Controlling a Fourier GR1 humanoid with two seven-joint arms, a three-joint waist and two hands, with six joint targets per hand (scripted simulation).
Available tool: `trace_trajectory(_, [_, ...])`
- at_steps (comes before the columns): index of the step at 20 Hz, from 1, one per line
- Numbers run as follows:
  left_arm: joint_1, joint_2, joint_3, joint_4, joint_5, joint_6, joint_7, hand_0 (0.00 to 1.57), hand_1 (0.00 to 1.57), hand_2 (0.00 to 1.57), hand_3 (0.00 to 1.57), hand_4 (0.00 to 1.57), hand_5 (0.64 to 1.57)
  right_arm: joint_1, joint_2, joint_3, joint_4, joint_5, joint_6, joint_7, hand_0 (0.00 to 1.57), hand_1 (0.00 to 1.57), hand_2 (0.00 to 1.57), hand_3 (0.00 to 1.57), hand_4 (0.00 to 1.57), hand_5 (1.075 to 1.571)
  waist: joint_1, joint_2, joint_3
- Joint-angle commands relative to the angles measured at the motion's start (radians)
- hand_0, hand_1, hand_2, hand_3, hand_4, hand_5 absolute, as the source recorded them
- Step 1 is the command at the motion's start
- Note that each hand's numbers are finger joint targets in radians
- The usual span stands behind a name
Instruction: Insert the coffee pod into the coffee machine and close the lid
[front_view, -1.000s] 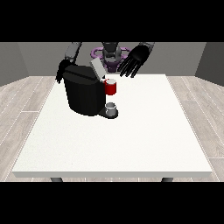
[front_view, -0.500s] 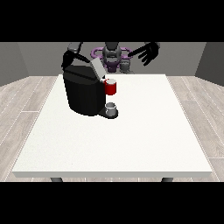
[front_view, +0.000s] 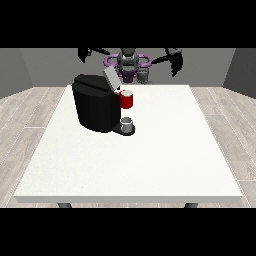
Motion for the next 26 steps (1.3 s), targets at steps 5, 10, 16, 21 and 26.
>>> trace_trajectory(5, [0.14, -0.034, -0.075, -0.119, 0.128, -0.016, 0.027, 0.0, 0.0, 0.0, 0.0, 0.35, 1.571, -0.069, -0.07, -0.077, 0.04, -0.051, 0.048, 0.039, 0.0, 0.0, 0.0, 0.0, 0.0, 1.571, 0.08, 0.0, 0.0008])
trace_trajectory(10, [0.131, -0.035, -0.124, -0.226, 0.174, -0.045, 0.122, 0.0, 0.0, 0.0, 0.0, 0.38, 1.571, -0.155, -0.04, -0.077, 0.107, -0.045, 0.005, 0.116, 0.0, 0.0, 0.0, 0.0, 0.0, 1.571, 0.126, 0.048, 0.0007])
trace_trajectory(16, [0.208, -0.035, -0.18, -0.353, 0.217, -0.002, 0.116, 0.0, 0.0, 0.0, 0.0, 0.38, 1.571, -0.189, -0.068, -0.154, 0.184, -0.15, 0.075, 0.092, 0.0, 0.0, 0.0, 0.0, 0.1, 1.571, 0.127, 0.109, 0.0008])
trace_trajectory(21, [0.221, -0.035, -0.232, -0.489, 0.247, 0.015, 0.172, 0.0, 0.0, 0.0, 0.0, 0.35, 1.571, -0.321, -0.09, -0.167, 0.25, -0.145, 0.04, 0.11, 0.0, 0.0, 0.0, 0.0, 0.06, 1.571, 0.133, 0.192, 0.0007])
trace_trajectory(26, [0.267, 0.011, -0.229, -0.571, 0.283, 0.0, 0.164, 0.0, 0.0, 0.0, 0.0, 0.3, 1.571, -0.366, -0.047, -0.11, 0.267, -0.117, 0.026, 0.111, 0.0, 0.0, 0.0, 0.0, 0.0, 1.571, 0.111, 0.229, 0.0004])
